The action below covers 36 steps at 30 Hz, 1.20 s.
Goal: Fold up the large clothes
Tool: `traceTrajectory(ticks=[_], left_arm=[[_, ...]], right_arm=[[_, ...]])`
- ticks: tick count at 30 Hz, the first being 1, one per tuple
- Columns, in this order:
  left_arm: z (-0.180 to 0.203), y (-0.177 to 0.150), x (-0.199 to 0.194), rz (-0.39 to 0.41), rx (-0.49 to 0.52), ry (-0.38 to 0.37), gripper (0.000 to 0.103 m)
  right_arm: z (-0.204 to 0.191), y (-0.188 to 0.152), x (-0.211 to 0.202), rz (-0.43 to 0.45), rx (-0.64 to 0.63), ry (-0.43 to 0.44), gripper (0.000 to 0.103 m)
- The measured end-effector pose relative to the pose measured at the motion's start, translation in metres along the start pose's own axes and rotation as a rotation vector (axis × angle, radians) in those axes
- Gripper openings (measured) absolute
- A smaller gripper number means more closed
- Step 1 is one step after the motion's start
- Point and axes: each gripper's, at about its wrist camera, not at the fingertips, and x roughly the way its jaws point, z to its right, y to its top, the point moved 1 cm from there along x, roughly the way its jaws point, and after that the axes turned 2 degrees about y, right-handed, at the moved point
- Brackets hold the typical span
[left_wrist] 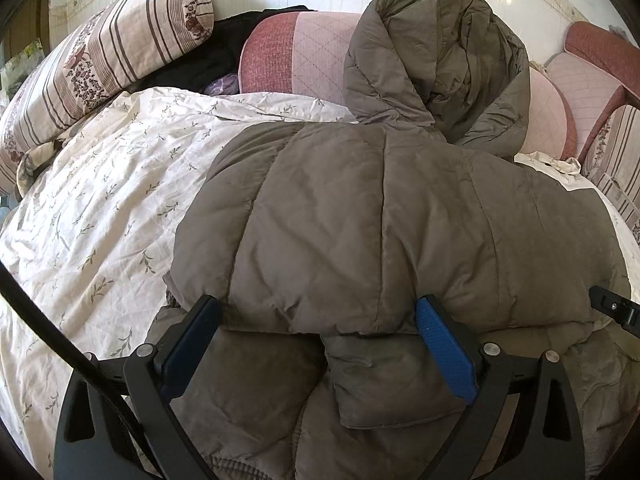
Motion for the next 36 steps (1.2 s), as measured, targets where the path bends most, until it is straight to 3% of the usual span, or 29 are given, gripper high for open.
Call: traceTrajectory(ticks=[5,8,14,22,30,36], left_arm=[[0.001,0.001,-0.001,0.004,0.001,0.004,0.098],[0.002,0.002,-0.006,0.028,0.005,0.012,0.098],[0.007,0.008,-0.024,0.097,0.032,0.032,0.098],[0.001,0.020,-0.052,0.208,0.030,0.084,0.098],[-0.032,0.026,-0.046,0.190,-0.041,0.170,0.098],[-0.058,0.024,-0.020,0.078,-0.114,0.203,0.098]], right_arm=[[0.001,0.001,-0.006,0.007,0.015,0.031,0.056],[-0.004,0.002,-0.020,0.053,-0.004,0.028,0.056],[-0.008,0.006,-0.049,0.189,-0.025,0.034,0.057],[0.000,0.010,-0.053,0.214,-0.003,0.030,0.057],[0.028,0.014,-0.047,0.197,0.072,-0.011,0.052],[0.048,0.014,-0.025,0.108,0.132,-0.051,0.049]])
